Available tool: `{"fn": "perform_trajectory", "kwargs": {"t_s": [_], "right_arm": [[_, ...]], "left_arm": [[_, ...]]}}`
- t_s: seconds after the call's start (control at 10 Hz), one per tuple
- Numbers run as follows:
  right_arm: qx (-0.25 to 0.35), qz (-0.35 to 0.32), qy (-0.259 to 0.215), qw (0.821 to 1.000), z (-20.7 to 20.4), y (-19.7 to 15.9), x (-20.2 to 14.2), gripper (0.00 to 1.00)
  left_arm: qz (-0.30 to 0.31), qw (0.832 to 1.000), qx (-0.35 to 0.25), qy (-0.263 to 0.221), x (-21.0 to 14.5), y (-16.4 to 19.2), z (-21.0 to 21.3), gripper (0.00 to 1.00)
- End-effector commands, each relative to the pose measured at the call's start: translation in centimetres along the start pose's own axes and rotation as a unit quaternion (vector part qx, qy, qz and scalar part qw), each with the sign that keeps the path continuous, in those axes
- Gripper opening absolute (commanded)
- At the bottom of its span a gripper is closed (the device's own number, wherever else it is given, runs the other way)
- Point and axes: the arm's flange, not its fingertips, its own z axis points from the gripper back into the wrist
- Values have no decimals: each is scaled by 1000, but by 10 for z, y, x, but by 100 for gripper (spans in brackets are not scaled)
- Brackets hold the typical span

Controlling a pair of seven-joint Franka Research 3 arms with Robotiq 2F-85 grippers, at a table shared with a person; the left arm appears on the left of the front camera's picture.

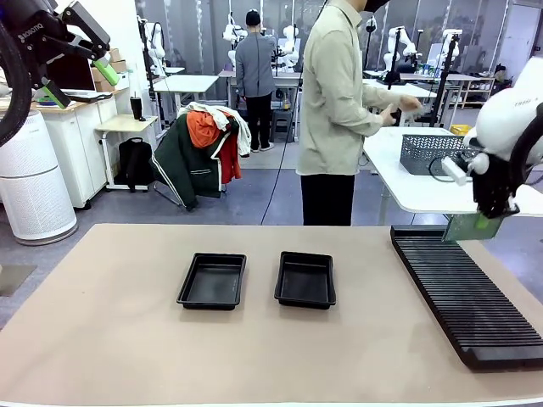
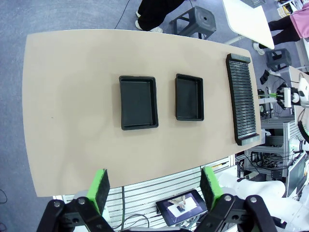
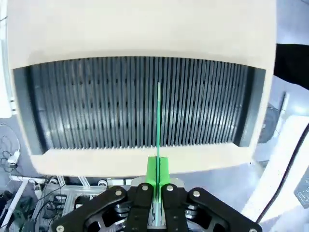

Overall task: Inspect and transfer BCBs to ESD trays.
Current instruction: Pick up the Blank PCB from the PCB Rack and place it in the left ESD tray.

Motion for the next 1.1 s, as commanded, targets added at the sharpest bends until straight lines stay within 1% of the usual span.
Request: {"fn": "perform_trajectory", "kwargs": {"t_s": [0.0,0.3,0.5,0.8,1.0], "right_arm": [[16,-3,18,1000,43,2,3,0],[29,0,12,999,92,3,-5,0],[32,3,10,999,115,7,-6,0],[26,0,8,1000,128,11,-10,0],[22,0,3,1000,123,8,-6,0]], "left_arm": [[-1,1000,6,6,1,1,1,100],[-1,1000,6,6,1,1,1,100],[-1,1000,6,6,1,1,1,100],[-1,1000,6,6,1,1,1,100],[-1,1000,6,6,1,1,1,100]]}}
